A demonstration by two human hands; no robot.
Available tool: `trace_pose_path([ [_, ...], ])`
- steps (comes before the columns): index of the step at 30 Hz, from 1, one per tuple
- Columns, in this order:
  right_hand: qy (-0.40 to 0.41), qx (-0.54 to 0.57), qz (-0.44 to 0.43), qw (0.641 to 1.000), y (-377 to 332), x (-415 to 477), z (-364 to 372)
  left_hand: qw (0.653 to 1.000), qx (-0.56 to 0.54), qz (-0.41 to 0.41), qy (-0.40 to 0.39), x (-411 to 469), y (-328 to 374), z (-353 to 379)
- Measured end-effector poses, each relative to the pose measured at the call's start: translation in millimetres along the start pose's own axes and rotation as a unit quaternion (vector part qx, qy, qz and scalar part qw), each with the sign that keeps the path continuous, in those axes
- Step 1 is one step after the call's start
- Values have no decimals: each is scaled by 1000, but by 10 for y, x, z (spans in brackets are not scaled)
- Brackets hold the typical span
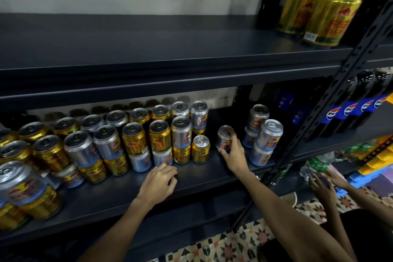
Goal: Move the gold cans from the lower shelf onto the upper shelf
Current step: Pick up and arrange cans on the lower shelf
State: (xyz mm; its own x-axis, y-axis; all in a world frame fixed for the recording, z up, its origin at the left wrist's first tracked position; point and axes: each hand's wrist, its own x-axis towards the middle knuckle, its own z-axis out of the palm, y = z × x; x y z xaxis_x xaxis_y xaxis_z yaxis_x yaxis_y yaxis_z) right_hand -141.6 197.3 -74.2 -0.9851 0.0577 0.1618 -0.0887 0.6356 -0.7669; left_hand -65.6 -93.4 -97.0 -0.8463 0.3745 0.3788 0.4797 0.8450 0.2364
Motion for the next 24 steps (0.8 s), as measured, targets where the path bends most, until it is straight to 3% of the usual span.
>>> trace_pose_path([
  [12,-25,3,0,1000,9,-33,-3,1000,1,2,4,1,16,-25],
  [19,163,56,-121,978,-529,-108,-74,1000,4,-5,-2,-3,12,-31],
  [24,122,87,-141,979,-952,200,-117,1000,8,-8,-4,2,30,-46],
])
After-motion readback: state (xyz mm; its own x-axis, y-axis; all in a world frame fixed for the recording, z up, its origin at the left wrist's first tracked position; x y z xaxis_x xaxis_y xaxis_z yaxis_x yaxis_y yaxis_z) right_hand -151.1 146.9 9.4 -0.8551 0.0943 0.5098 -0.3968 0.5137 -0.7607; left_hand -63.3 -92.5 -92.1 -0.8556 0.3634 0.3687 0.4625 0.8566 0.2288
